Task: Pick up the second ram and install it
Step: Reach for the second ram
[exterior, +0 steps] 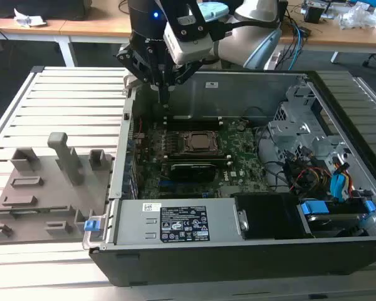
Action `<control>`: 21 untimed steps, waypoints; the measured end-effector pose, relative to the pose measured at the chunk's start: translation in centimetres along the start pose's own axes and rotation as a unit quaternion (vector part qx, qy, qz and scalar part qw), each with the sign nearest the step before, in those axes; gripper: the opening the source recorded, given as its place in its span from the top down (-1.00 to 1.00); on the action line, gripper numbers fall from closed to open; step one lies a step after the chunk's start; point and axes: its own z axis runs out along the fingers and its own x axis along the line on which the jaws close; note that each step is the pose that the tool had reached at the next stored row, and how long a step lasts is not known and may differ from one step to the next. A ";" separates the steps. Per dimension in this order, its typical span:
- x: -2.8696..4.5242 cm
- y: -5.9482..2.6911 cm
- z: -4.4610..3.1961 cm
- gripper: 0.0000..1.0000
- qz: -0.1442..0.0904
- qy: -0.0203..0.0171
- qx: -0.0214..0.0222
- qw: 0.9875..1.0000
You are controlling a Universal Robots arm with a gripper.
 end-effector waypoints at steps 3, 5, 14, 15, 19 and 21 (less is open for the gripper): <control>0.95 -0.07 -0.02 0.79 0.000 0.000 0.000 1.000; 1.86 -0.14 -0.05 0.79 0.000 0.000 0.000 1.000; 5.11 -0.38 -0.11 0.79 0.000 0.000 0.000 1.000; 5.46 -0.41 -0.11 0.79 0.000 0.000 0.000 1.000; 5.93 -0.44 -0.12 0.79 0.000 0.000 0.000 1.000; 6.41 -0.48 -0.13 0.79 0.000 0.000 0.000 1.000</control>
